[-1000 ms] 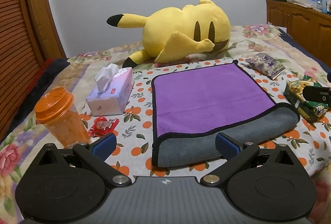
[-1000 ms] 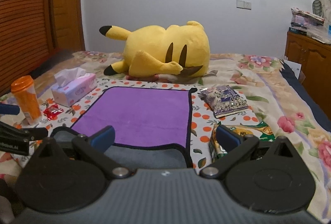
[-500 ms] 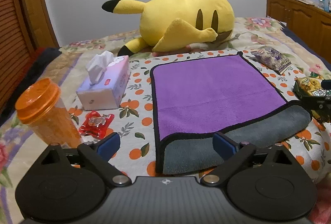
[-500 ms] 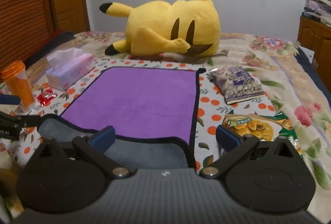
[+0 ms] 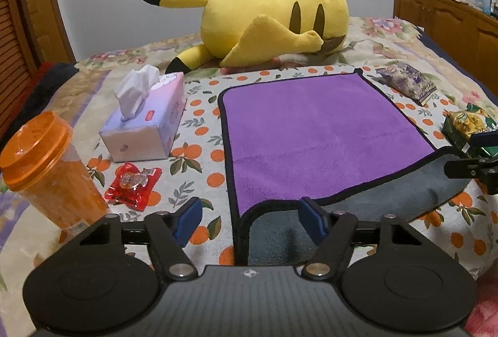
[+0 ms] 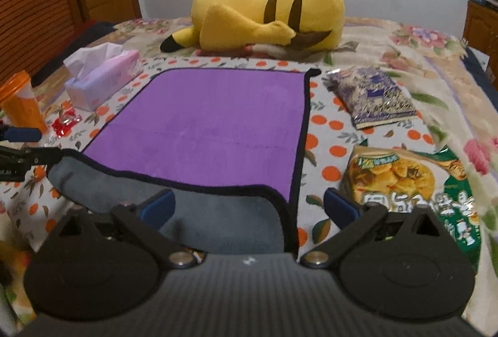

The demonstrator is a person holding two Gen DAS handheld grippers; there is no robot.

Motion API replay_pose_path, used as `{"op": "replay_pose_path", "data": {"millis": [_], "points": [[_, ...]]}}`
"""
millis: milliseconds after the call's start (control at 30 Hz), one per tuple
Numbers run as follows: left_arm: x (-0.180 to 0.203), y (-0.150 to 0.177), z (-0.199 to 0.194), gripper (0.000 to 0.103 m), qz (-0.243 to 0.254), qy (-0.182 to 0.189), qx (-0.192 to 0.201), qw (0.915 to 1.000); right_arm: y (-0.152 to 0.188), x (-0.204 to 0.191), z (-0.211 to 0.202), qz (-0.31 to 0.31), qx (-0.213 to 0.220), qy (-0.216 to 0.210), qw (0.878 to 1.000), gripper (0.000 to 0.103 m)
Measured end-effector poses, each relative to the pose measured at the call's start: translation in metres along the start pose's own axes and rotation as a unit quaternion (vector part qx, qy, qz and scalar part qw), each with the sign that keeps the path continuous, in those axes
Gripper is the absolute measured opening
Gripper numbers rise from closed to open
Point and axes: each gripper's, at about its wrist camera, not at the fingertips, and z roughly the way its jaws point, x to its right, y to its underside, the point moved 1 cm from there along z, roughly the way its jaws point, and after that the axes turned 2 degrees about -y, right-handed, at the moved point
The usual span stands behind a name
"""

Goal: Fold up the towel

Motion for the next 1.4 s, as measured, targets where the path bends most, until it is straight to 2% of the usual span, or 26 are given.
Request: {"op": "replay_pose_path", "data": {"millis": [67, 433, 567, 633, 833, 1000, 1167, 1333, 1367, 1400], "points": [[-0.001, 0.001, 0.003, 0.066, 0.000, 0.003, -0.007, 1.0000, 0.001, 0.000, 0.004, 0.001, -0.012, -0.006, 1.000, 0.088], [-0.007, 0.009, 0.023, 0.056, -0.013, 0.010, -0.055, 0.9984, 0.005, 0.006, 0.016, 0.004, -0.045, -0.017, 0.999, 0.087], [-0.007, 0.011, 0.024, 0.051, -0.017, 0.016, -0.062, 0.9978, 0.006, 0.008, 0.017, 0.006, -0.052, -0.022, 0.998, 0.081], [-0.006, 0.012, 0.025, 0.044, -0.018, 0.022, -0.065, 0.9975, 0.006, 0.008, 0.017, 0.006, -0.056, -0.024, 0.998, 0.077], [-0.002, 0.013, 0.024, 0.031, -0.017, 0.034, -0.067, 0.9970, 0.005, 0.008, 0.017, 0.001, -0.064, -0.027, 0.998, 0.062], [0.000, 0.013, 0.023, 0.021, -0.014, 0.039, -0.065, 0.9970, 0.006, 0.008, 0.017, -0.006, -0.073, -0.021, 0.997, 0.038], [0.003, 0.012, 0.021, 0.009, -0.009, 0.046, -0.061, 0.9970, 0.006, 0.009, 0.017, -0.010, -0.076, -0.022, 0.997, 0.025], [0.006, 0.011, 0.016, 0.007, -0.005, 0.053, -0.048, 0.9974, 0.006, 0.009, 0.016, -0.015, -0.071, -0.022, 0.997, 0.017], [0.006, 0.010, 0.015, 0.007, -0.006, 0.054, -0.045, 0.9975, 0.006, 0.010, 0.016, -0.014, -0.070, -0.022, 0.997, 0.011], [0.006, 0.010, 0.013, 0.007, -0.006, 0.054, -0.041, 0.9977, 0.006, 0.010, 0.016, -0.013, -0.069, -0.022, 0.997, 0.010]]}}
